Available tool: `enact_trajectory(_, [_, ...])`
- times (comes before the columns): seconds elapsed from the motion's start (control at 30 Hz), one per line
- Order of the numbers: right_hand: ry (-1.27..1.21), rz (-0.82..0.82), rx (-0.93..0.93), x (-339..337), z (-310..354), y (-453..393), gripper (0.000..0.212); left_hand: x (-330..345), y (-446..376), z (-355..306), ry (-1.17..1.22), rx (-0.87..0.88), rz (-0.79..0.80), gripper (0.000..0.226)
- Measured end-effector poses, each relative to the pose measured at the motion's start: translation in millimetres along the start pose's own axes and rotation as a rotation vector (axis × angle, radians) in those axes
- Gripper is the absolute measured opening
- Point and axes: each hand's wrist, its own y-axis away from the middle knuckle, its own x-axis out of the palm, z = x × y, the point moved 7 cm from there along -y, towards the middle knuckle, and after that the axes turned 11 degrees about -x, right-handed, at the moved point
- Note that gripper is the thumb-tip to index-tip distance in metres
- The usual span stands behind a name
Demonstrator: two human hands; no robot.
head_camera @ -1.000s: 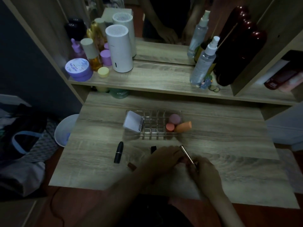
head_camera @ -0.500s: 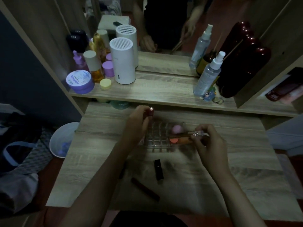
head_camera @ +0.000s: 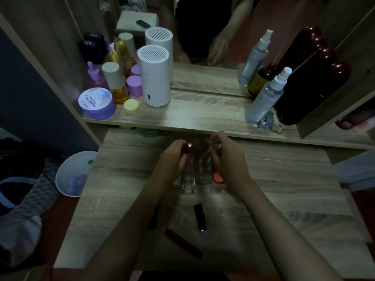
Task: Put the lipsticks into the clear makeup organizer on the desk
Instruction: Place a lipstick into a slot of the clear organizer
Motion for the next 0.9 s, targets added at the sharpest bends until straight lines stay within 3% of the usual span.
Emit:
enact_trajectory(0.23, [0.032,0.102,0.017,16.7,-2.7,-4.2,0.022,7.9,6.8,5.8,-0.053,-0.001,0.043,0.044])
enact_trajectory(0.57, [0.096,0.192,0.034,36.9,-11.6,1.6,0.023,6.6,7.3,7.0,-0.223,-0.008,0.007,0.034])
enact_trajectory(0.73, [0.068,0.209,0.02,34.2,-8.1,3.9,0.037,5.9,9.7,5.5,-0.236,-0.035,-0.027,0.035])
enact_trajectory(0.9, [0.057,0.001,-0.034,-1.3,16.5,35.5,0.05,-14.9,21.7,-3.3,-0.137,-0.016,-0.109,0.036])
